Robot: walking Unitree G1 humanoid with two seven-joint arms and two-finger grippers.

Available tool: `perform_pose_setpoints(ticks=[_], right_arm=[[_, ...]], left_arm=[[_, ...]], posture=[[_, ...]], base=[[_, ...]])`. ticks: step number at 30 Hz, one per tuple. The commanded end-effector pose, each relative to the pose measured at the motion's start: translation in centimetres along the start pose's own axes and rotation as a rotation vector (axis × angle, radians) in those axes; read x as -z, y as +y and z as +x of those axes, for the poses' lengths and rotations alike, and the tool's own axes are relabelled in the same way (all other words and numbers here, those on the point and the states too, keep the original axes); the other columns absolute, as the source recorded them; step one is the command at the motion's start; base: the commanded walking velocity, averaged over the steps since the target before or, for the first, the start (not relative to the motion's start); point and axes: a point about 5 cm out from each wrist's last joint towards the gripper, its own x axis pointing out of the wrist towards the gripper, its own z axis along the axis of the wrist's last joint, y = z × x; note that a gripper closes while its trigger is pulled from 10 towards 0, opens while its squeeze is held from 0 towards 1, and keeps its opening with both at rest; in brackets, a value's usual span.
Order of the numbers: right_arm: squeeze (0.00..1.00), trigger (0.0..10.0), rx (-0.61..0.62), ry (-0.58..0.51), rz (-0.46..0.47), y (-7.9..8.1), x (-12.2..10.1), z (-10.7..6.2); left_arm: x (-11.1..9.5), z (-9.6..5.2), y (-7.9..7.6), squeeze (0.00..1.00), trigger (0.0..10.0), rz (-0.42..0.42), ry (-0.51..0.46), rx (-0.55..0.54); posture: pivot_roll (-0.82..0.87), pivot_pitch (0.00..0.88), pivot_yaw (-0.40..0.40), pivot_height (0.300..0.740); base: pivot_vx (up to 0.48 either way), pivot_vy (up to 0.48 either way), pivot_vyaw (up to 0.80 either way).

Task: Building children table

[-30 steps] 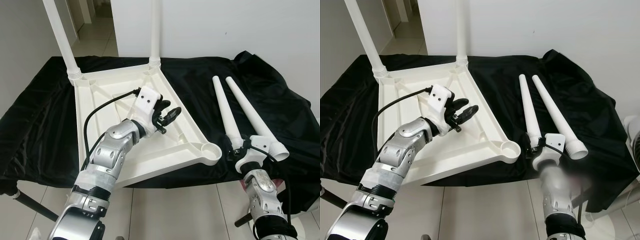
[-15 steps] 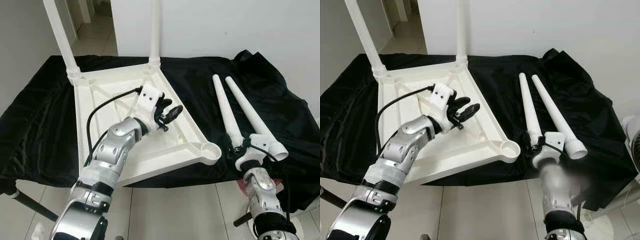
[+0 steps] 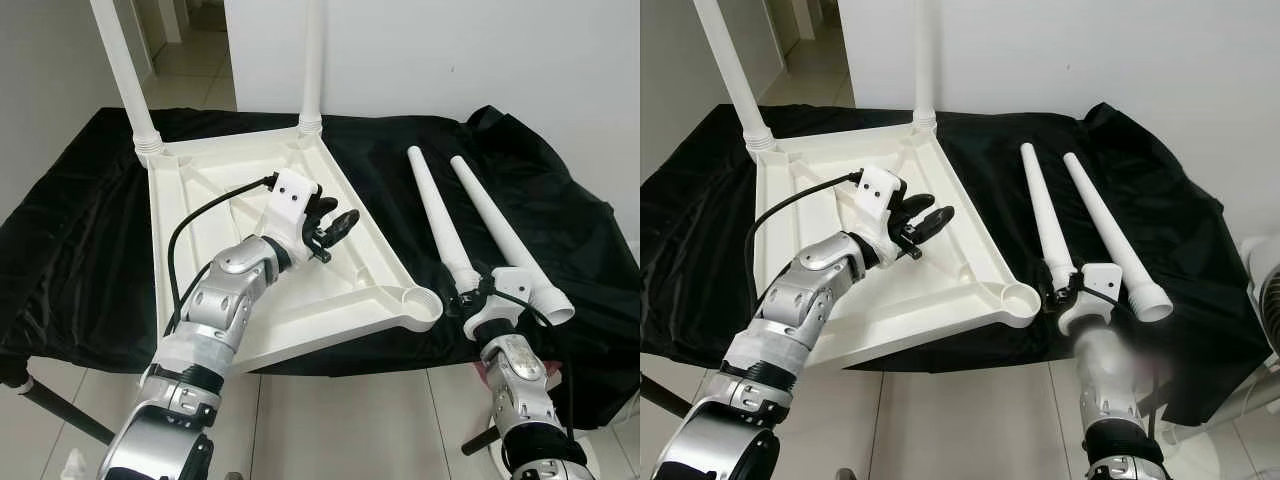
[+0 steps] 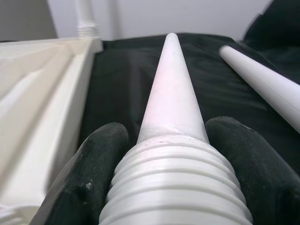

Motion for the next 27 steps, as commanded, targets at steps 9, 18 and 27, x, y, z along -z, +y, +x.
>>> perform_pose_setpoints(ticks=[9,18,27], right_arm=[[0.00,10.0,-0.043,-0.140,-0.064,0.2,-2.9,0.9],[0.00,10.0,-0.028,-0.240,-0.159,0.2,-5.1,1.3],[0.00,10.0,-0.042,-0.380,-0.225,2.1,-7.4,1.8]], left_arm=[[-0.6,0.6,0.8,0.00,10.0,-0.056,-0.010,-0.015],[-2.0,0.8,1.4,0.00,10.0,-0.174,-0.061,0.011],[-3.4,1.3,1.5,1.00,10.0,-0.463,-0.079,0.188]], posture=[[-0.06,0.000,-0.027,0.740],[-0.06,0.000,-0.013,0.740],[-0.07,0.000,0.010,0.740]], base=[[0.000,0.000,0.00],[0.000,0.000,0.00],[0.000,0.000,0.00]])
